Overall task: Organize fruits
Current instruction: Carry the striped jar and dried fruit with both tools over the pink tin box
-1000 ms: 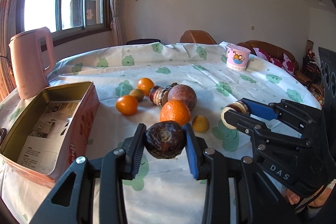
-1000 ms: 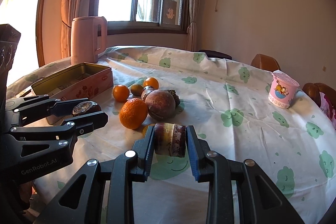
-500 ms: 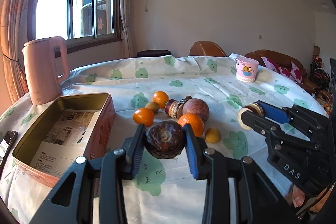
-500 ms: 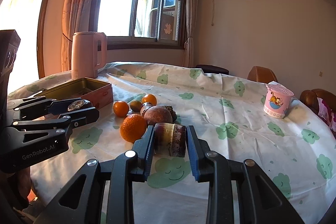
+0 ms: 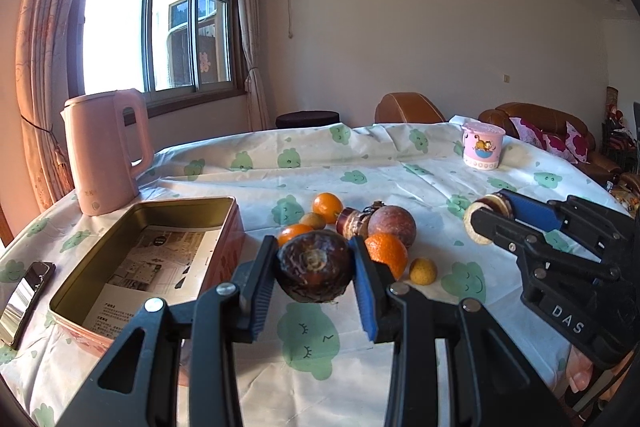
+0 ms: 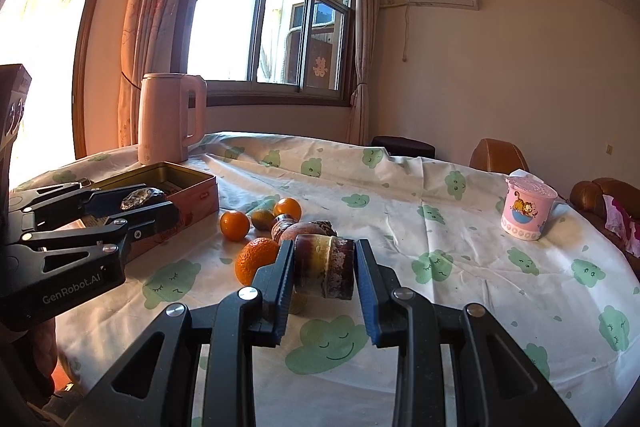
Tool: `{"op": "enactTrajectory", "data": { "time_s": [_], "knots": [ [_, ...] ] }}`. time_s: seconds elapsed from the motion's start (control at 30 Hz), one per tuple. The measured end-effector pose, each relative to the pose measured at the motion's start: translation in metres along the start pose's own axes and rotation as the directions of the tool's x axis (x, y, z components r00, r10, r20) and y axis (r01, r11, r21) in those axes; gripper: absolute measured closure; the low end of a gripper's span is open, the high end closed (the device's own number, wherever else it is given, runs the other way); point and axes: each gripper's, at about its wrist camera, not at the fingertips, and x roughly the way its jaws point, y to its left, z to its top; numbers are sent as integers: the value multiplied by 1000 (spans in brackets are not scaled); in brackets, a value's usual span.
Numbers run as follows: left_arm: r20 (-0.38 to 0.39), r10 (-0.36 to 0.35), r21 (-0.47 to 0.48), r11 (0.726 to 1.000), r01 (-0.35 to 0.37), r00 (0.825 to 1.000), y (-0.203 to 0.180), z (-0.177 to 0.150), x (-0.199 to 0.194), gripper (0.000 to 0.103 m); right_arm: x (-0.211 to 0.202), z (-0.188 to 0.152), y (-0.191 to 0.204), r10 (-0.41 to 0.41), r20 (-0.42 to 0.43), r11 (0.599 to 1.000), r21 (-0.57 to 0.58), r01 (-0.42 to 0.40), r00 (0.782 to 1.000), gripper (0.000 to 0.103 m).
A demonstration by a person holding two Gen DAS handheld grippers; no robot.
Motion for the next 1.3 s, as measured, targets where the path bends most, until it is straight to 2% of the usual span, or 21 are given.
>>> {"op": "enactTrajectory", "data": {
  "time_s": [0.33,0.67,1.3],
  "knots": [
    [-1,16,-16,1000,-16,1000,13,1,-1,65,0,16,18,30,14,999,-34,-30,999,72],
    [-11,50,-41,998,-51,999,36,3,-2,65,3,47,38,112,22,992,-63,-110,993,72],
    [-32,143,-69,987,-145,989,93,14,3,65,36,92,91,224,3,963,-156,-221,974,72]
  ]
}}
